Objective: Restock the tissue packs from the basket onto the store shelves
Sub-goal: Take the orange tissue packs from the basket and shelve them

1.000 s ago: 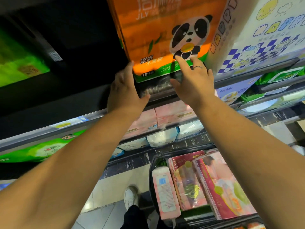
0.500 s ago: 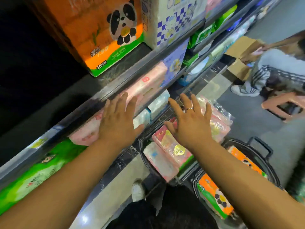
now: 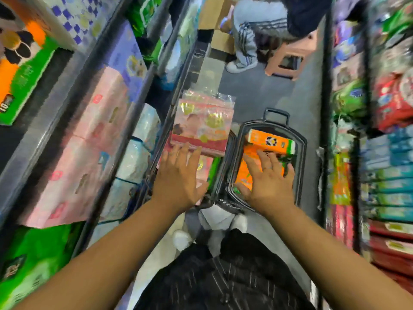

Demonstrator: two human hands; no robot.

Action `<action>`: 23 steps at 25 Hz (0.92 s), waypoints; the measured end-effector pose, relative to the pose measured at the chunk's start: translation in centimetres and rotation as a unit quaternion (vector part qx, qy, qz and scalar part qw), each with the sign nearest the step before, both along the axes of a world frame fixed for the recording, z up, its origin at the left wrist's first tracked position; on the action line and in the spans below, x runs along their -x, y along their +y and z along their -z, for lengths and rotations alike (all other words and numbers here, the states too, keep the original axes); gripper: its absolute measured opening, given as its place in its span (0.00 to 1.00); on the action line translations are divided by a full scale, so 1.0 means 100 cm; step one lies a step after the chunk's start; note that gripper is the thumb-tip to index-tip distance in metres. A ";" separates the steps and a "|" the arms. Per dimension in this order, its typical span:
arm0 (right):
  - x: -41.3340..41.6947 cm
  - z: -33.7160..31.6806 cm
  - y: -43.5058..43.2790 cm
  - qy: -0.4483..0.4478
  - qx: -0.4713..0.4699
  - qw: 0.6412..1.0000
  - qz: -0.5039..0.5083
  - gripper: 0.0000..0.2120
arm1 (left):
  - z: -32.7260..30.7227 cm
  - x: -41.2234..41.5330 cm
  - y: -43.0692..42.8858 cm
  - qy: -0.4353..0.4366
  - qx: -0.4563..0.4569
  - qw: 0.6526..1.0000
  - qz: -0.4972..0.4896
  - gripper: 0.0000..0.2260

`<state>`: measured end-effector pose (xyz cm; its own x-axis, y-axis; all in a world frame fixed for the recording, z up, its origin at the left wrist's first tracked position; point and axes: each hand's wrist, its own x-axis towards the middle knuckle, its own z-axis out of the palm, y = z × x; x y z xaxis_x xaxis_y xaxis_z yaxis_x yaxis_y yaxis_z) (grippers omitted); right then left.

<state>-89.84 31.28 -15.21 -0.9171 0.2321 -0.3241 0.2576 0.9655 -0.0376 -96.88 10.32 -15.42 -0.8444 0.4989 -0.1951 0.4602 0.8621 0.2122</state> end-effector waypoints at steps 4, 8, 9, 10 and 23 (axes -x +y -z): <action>-0.041 0.018 0.057 -0.052 -0.007 0.997 0.060 0.36 | 0.017 -0.015 0.068 -0.012 0.009 0.999 0.051 0.39; -0.065 0.050 0.128 -0.088 0.021 0.991 0.102 0.35 | 0.048 -0.025 0.145 -0.042 0.028 0.995 0.083 0.40; -0.066 0.057 0.146 -0.100 0.030 0.989 0.107 0.36 | 0.056 -0.026 0.164 -0.050 0.040 0.995 0.083 0.40; -0.066 0.065 0.166 -0.108 0.036 0.987 0.111 0.36 | 0.065 -0.026 0.185 -0.055 0.050 0.994 0.081 0.40; 0.029 0.225 0.311 -0.128 0.073 0.983 0.107 0.39 | 0.226 0.064 0.340 -0.083 0.114 0.985 0.097 0.44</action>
